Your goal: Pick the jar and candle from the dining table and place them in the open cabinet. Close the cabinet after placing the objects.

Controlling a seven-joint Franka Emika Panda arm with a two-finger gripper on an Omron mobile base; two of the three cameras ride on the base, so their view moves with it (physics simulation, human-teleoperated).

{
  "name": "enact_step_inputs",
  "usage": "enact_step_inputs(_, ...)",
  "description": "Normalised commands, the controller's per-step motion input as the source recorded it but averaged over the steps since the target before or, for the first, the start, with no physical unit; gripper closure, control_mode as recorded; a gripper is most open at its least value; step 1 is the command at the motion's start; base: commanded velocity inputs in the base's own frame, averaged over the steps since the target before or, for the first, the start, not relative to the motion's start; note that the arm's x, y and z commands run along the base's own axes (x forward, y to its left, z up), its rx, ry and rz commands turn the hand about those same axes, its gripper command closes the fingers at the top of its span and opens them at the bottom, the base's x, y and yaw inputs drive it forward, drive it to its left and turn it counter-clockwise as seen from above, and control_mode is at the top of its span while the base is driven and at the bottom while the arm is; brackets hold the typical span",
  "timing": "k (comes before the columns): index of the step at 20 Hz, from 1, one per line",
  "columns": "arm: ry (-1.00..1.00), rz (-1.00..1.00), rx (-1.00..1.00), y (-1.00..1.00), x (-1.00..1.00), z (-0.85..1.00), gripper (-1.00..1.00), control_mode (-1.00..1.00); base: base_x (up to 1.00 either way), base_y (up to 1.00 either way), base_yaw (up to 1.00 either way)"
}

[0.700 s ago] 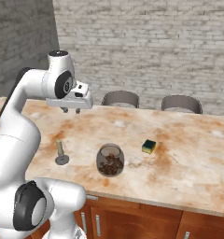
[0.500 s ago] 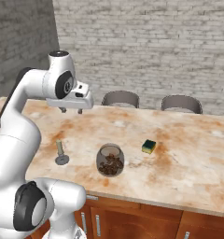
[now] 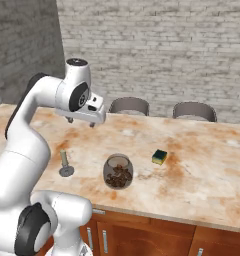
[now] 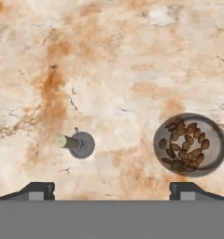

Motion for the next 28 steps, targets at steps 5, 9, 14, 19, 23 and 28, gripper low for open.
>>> enact_step_inputs(5, -0.01, -0.09, 0.13, -0.26, -0.18, -0.11, -1.00, -1.00, 0.00, 0.00, 0.00)
enact_step_inputs(9, -0.04, -0.10, 0.05, -0.25, -0.18, -0.12, -1.00, -1.00, 0.00, 0.00, 0.00)
enact_step_inputs(14, -0.03, -0.11, 0.01, -0.20, -0.14, -0.09, -1.00, -1.00, 0.00, 0.00, 0.00)
enact_step_inputs(19, 0.00, -0.16, -0.01, -0.18, -0.06, -0.11, -1.00, -1.00, 0.00, 0.00, 0.00)
enact_step_inputs(23, 0.00, -0.20, -0.01, -0.18, -0.03, -0.12, -1.00, -1.00, 0.00, 0.00, 0.00)
enact_step_inputs(28, 0.00, -0.14, -0.01, -0.20, -0.02, -0.13, -1.00, -1.00, 0.00, 0.00, 0.00)
